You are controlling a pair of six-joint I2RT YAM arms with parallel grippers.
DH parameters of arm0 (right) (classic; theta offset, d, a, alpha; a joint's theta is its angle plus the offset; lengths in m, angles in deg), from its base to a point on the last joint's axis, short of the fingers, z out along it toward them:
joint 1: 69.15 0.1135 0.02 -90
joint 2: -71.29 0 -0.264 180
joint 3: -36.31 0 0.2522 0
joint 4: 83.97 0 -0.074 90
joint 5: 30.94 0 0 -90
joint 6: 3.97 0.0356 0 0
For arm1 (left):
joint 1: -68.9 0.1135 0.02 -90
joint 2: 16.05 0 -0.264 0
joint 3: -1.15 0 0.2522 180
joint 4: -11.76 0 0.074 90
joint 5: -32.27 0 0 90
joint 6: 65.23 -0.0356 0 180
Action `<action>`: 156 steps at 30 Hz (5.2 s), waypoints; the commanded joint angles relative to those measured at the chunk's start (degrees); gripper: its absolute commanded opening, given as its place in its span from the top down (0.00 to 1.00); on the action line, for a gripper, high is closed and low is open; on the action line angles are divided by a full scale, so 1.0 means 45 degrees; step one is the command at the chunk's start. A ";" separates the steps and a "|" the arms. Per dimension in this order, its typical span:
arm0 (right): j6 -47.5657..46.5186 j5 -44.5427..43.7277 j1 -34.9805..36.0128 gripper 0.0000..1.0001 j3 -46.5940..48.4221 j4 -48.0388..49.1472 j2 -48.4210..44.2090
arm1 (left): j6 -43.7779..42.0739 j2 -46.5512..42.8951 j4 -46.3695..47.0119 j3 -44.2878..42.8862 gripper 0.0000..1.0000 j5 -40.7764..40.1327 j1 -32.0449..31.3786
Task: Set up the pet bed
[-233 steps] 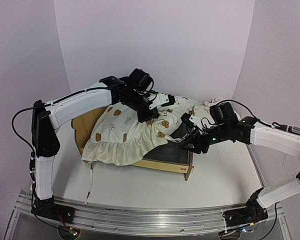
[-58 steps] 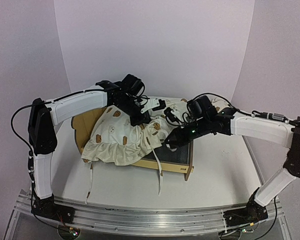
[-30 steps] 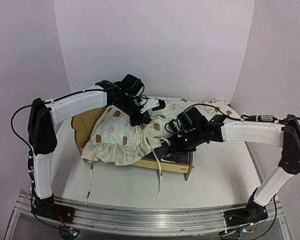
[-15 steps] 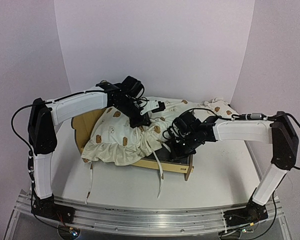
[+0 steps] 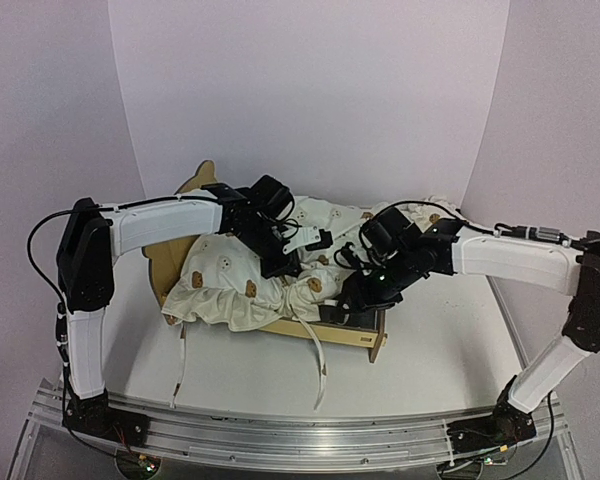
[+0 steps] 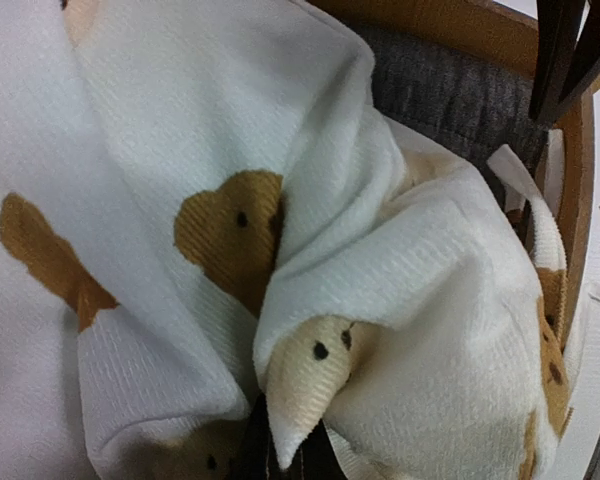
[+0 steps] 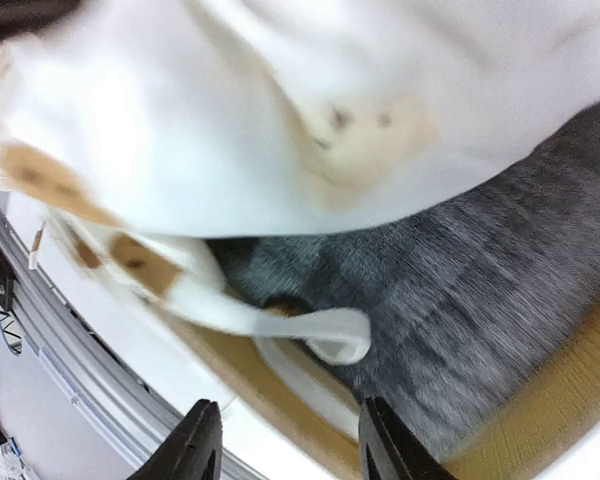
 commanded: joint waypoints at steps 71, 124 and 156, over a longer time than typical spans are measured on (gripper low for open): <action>0.0837 -0.0559 -0.1081 0.50 0.2336 -0.6164 -0.0688 | 0.0661 0.0133 -0.3260 -0.2642 0.62 0.1189 -0.3224; -0.0102 0.2874 -0.0830 0.53 -0.3891 0.1481 -0.6920 | 0.2159 0.1964 -0.5703 -0.8573 1.00 0.0162 -0.3265; 0.0272 -0.3511 0.1702 0.51 -0.5897 0.0841 -0.9462 | 0.1598 0.1065 -0.1972 -0.2316 1.00 -0.0439 -0.2645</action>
